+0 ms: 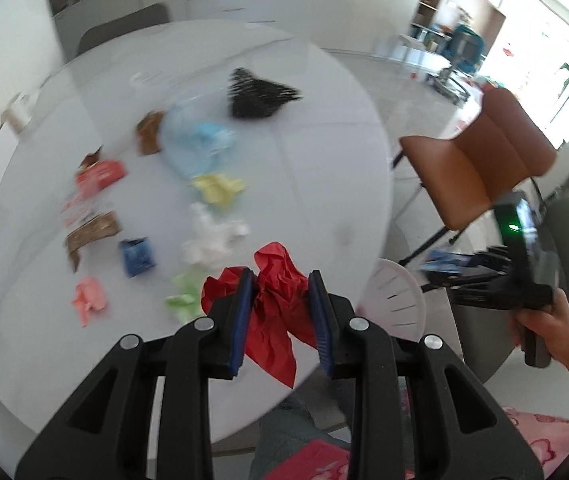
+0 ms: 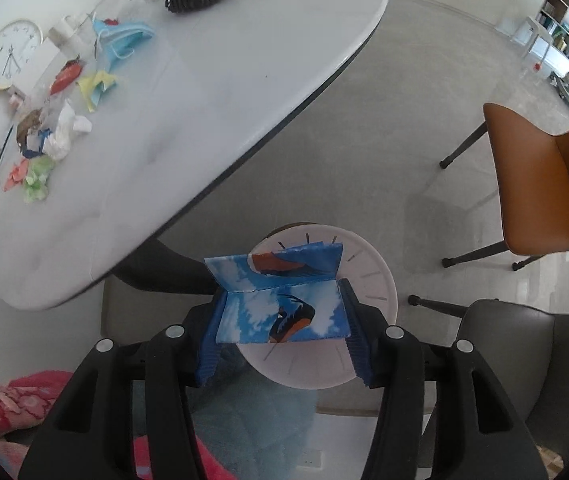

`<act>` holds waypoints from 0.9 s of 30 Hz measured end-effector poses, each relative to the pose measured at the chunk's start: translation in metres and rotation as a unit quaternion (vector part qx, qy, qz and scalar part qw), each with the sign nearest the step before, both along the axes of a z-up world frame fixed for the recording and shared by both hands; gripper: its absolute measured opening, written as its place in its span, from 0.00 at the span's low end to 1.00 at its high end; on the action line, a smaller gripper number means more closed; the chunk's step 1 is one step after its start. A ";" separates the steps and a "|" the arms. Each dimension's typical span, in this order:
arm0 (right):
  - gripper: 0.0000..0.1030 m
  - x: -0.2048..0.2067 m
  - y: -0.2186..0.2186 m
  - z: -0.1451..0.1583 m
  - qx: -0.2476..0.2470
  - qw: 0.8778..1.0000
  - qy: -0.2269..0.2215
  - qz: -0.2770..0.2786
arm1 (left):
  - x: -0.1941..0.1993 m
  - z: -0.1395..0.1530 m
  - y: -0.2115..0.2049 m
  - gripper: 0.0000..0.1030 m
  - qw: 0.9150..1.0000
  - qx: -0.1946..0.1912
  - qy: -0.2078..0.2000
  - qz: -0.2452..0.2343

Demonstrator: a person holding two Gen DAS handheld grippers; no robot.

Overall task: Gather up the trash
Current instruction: 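Carry both items to the white wastebasket and open both tools to drop them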

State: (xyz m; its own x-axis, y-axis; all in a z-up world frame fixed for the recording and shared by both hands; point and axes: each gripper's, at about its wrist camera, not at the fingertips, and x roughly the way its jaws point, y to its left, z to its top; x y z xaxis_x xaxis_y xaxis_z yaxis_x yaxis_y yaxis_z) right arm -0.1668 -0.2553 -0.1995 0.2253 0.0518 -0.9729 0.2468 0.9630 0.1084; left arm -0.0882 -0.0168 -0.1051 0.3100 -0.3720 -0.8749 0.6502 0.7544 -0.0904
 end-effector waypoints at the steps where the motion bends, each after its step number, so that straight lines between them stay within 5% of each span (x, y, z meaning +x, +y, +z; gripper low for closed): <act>1: 0.72 0.001 -0.002 0.000 0.000 1.000 -0.001 0.006 | -0.005 0.000 -0.007 0.27 1.000 -0.001 0.000 -0.004; 3: 0.82 0.000 -0.008 0.004 -0.011 1.000 -0.005 0.021 | -0.016 -0.003 -0.025 0.27 1.000 -0.004 0.010 -0.012; 15: 0.94 0.004 -0.101 0.061 -0.046 0.992 -0.047 0.109 | -0.077 -0.050 -0.138 0.28 0.997 0.004 0.072 -0.005; 17: 0.94 0.007 -0.109 0.069 -0.048 0.990 -0.056 0.123 | -0.085 -0.058 -0.151 0.33 0.996 0.001 0.092 -0.004; 19: 0.94 0.012 -0.116 0.078 -0.050 0.987 -0.070 0.136 | -0.093 -0.065 -0.161 0.51 0.994 -0.002 0.109 0.003; 22: 0.94 0.018 -0.119 0.087 -0.046 0.984 -0.085 0.148 | -0.101 -0.069 -0.170 0.65 0.995 0.009 0.101 0.025; 27: 0.94 0.028 -0.114 0.100 -0.033 0.980 -0.104 0.167 | -0.095 -0.062 -0.165 0.68 0.993 0.013 0.092 0.079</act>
State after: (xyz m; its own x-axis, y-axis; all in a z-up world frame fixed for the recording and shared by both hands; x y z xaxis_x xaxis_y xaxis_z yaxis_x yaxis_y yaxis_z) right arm -0.1392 -0.3693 -0.1000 0.4010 0.0945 -0.9112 -0.1041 0.9929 0.0571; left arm -0.1831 -0.1818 -0.1669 0.1973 -0.3084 -0.9306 0.4988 0.8488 -0.1756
